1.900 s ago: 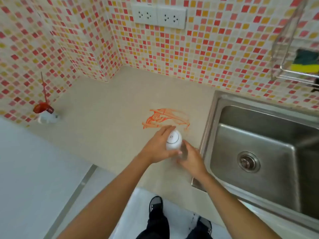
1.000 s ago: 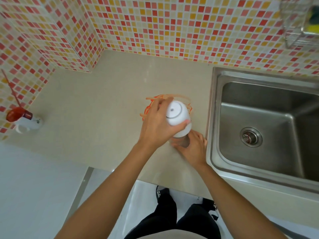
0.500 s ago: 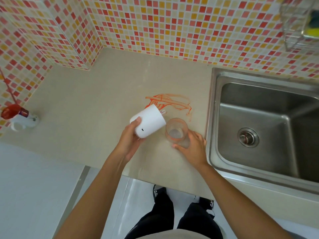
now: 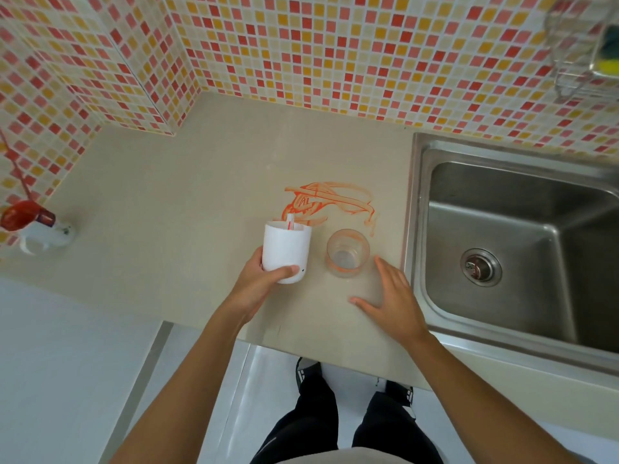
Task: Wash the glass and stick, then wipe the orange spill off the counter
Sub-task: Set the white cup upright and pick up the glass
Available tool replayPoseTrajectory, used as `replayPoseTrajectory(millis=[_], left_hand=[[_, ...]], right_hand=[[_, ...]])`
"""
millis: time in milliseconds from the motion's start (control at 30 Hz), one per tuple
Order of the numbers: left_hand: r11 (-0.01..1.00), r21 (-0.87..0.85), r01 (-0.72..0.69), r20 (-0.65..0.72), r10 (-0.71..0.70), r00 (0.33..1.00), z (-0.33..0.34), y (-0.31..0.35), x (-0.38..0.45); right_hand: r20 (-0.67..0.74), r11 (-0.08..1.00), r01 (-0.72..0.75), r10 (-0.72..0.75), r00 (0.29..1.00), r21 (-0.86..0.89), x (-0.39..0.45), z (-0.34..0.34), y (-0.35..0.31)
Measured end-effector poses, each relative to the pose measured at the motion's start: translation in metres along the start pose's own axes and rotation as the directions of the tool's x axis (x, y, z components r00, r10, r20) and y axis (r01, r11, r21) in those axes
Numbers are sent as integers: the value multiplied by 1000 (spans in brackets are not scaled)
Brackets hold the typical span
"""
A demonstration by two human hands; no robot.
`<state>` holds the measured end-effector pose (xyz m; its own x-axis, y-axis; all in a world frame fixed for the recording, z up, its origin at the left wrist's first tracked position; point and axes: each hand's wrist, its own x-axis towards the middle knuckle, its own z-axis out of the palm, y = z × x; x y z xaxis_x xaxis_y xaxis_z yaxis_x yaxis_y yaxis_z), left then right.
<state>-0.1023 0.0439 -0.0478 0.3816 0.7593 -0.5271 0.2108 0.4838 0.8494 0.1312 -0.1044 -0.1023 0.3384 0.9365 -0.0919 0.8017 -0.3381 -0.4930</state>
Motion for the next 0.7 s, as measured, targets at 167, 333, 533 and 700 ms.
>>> replayPoseTrajectory(millis=[167, 333, 533, 700], left_hand=[[946, 263, -187, -97, 219, 971, -3, -16, 2], [900, 354, -253, -110, 309, 945, -4, -26, -2], [872, 416, -260, -137, 343, 929, -3, -35, -3], [872, 429, -236, -236, 360, 903, 6, -50, -17]], right_hand=[[-51, 995, 76, -79, 996, -66, -1, 8, 7], [-84, 981, 85, -100, 991, -172, 1, 13, 11], [-75, 982, 49, -64, 995, -184, 1, 14, 12], [-66, 986, 55, -66, 996, -160, 3, 15, 14]])
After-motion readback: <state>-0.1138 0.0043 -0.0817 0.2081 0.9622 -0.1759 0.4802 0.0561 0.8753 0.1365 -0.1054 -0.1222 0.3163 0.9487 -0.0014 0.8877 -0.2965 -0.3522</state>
